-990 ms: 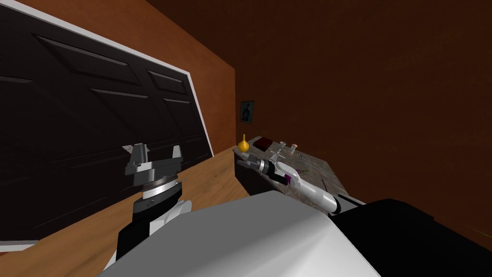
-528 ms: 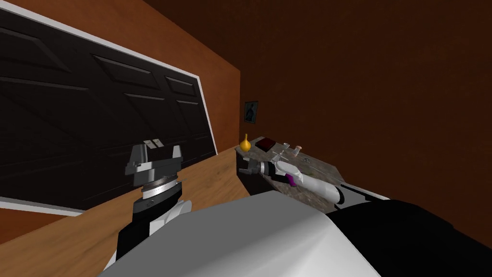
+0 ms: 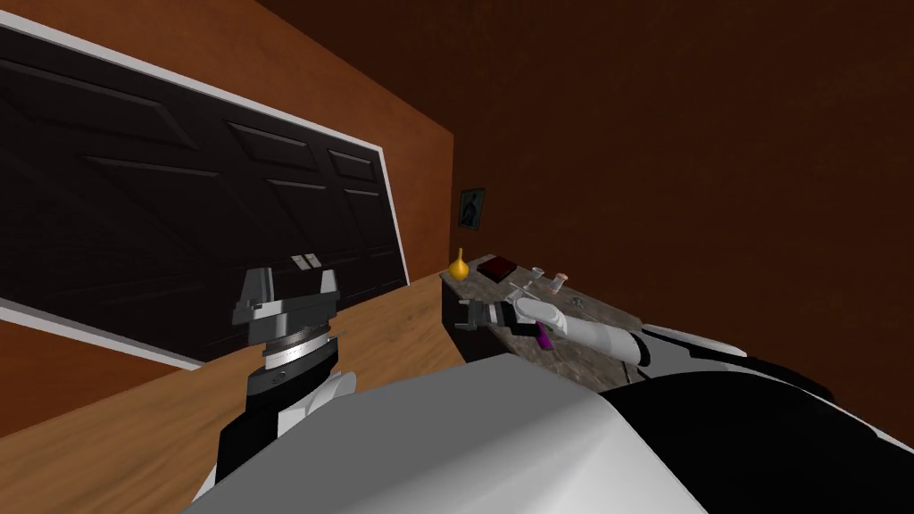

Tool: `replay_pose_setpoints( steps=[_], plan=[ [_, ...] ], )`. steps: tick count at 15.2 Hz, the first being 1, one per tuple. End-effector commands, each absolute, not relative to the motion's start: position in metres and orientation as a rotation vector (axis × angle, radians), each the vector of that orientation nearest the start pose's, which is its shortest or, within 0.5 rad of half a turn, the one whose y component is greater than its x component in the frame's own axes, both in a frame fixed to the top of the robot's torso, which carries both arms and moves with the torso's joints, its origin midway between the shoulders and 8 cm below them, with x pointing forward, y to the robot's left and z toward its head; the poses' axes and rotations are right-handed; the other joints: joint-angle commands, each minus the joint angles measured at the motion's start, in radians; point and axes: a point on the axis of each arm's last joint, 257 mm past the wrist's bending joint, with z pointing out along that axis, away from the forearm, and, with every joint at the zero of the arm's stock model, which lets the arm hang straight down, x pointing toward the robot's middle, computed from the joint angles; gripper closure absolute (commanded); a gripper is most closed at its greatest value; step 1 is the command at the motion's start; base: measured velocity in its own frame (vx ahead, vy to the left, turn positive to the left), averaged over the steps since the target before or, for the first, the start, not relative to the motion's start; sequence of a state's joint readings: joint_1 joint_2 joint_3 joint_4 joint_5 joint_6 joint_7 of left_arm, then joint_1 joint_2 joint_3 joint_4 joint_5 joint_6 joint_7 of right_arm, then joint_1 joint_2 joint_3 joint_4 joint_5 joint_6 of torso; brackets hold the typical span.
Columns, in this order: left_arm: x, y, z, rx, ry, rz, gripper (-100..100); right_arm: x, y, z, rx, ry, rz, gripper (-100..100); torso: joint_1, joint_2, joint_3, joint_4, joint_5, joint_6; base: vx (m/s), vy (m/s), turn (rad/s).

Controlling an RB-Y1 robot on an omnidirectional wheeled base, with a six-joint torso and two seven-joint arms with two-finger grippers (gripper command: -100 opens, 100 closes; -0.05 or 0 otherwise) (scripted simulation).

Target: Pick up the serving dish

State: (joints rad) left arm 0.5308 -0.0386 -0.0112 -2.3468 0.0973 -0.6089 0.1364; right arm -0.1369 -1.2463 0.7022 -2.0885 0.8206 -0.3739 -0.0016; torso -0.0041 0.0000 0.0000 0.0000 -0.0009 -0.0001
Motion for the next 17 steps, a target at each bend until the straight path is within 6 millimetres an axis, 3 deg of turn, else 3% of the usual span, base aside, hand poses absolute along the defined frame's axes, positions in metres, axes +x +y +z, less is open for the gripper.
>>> replay_pose_setpoints(
  steps=[1,2,3,5,6,8,10,11,14,15,16,17],
  plan=[
    [0.305,0.291,0.063,-0.661,0.374,-1.515,0,0.327,-0.114,-0.217,-1.277,1.617,0.642,-100,0.0,0.0,0.0,0.0,0.0,0.0,-0.035,-0.035,0.15],
    [0.305,0.291,0.063,-0.661,0.374,-1.515,0,0.327,-0.115,-0.217,-1.279,1.618,0.64,-100,0.0,0.0,0.0,0.0,0.0,0.0,-0.022,-0.026,0.055],
    [0.305,0.291,0.063,-0.661,0.374,-1.515,0,0.325,-0.131,-0.236,-1.36,1.636,0.582,-100,0.0,0.0,0.0,0.0,0.0,0.0,-0.026,-0.031,0.131],
    [0.305,0.291,0.063,-0.661,0.374,-1.515,0,0.325,-0.138,-0.237,-1.37,1.646,0.566,-100,0.0,0.0,0.0,0.0,0.0,0.0,-0.029,-0.031,0.104],
    [0.305,0.291,0.063,-0.661,0.374,-1.515,0,0.323,-0.158,-0.253,-1.452,1.665,0.503,-100,0.0,-0.001,0.0,0.0,0.0,0.0,-0.021,-0.026,0.155],
    [0.305,0.291,0.063,-0.661,0.374,-1.515,0,0.323,-0.18,-0.266,-1.524,1.681,0.441,-100,0.0,-0.001,0.0,0.0,0.0,0.0,-0.025,-0.036,0.138],
    [0.305,0.291,0.063,-0.661,0.374,-1.515,0,0.321,-0.191,-0.269,-1.543,1.699,0.42,-100,-0.001,-0.001,0.0,0.0,0.0,0.0,-0.026,-0.036,0.098],
    [0.305,0.291,0.063,-0.661,0.374,-1.515,0,0.32,-0.214,-0.281,-1.616,1.714,0.359,-100,-0.001,-0.001,0.0,0.0,0.0,0.001,-0.027,-0.029,0.113],
    [0.305,0.291,0.063,-0.661,0.374,-1.515,0,0.317,-0.249,-0.292,-1.699,1.748,0.28,-100,0.0,-0.001,0.0,0.0,0.0,0.0,-0.029,-0.031,0.154],
    [0.305,0.291,0.063,-0.661,0.374,-1.515,0,0.318,-0.275,-0.297,-1.76,1.762,0.214,-100,0.0,-0.001,0.0,0.0,0.0,0.0,-0.03,-0.032,0.15],
    [0.305,0.291,0.063,-0.661,0.374,-1.515,0,0.314,-0.278,-0.3,-1.77,1.77,0.213,-100,0.0,-0.001,0.0,0.0,0.0,0.0,-0.023,-0.033,0.11],
    [0.305,0.291,0.063,-0.661,0.374,-1.515,0,0.314,-0.304,-0.304,-1.829,1.783,0.151,-100,0.0,-0.001,0.0,0.0,0.0,0.001,-0.018,-0.034,0.114]
  ],
)
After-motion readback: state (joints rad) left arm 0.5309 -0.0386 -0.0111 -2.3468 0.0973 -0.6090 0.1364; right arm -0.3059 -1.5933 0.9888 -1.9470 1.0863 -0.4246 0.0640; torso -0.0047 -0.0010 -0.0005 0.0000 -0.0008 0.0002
